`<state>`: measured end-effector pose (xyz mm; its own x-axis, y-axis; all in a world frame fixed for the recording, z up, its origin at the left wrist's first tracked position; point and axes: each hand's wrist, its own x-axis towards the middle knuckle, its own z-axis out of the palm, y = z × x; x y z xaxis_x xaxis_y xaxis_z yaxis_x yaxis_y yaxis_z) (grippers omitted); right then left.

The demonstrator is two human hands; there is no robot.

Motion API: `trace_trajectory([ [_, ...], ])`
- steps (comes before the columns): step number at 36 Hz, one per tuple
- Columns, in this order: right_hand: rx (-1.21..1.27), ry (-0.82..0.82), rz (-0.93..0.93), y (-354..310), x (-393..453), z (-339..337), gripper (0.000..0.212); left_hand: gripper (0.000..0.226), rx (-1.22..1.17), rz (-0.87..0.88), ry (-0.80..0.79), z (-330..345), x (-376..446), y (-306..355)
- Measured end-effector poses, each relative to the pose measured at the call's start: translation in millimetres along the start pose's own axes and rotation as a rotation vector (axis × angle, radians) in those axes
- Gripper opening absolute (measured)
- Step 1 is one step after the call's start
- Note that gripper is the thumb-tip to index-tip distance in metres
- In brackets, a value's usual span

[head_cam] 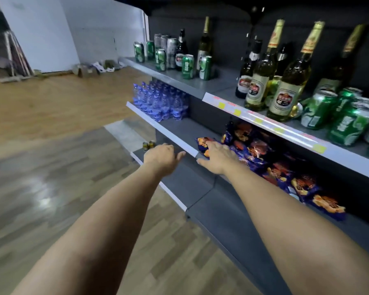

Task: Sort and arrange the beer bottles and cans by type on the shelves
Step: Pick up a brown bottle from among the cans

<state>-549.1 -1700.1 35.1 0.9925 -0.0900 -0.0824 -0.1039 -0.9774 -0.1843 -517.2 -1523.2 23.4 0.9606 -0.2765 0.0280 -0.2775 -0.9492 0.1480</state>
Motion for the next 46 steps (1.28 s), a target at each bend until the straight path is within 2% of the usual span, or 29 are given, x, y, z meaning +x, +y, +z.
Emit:
trace_trajectory([
  [12, -0.048, 0.071, -0.005, -35, 142, -21, 0.074, 0.058, 0.013, 0.023, 0.038, -13, 136, -57],
  [19, -0.02, 0.132, 0.033, -44, 236, -57, 0.074, 0.055, 0.01, 0.049, 0.089, -34, 235, -89],
  [29, -0.023, 0.229, 0.115, -86, 362, -93, 0.073, 0.063, -0.003, 0.075, 0.071, -41, 355, -165],
  [39, 0.023, 0.384, 0.262, -141, 481, -124, 0.07, 0.058, 0.029, 0.226, 0.07, -73, 490, -239],
  [46, 0.058, 0.487, 0.34, -159, 552, -146, 0.067, 0.056, -0.031, 0.31, 0.121, -91, 574, -251],
])
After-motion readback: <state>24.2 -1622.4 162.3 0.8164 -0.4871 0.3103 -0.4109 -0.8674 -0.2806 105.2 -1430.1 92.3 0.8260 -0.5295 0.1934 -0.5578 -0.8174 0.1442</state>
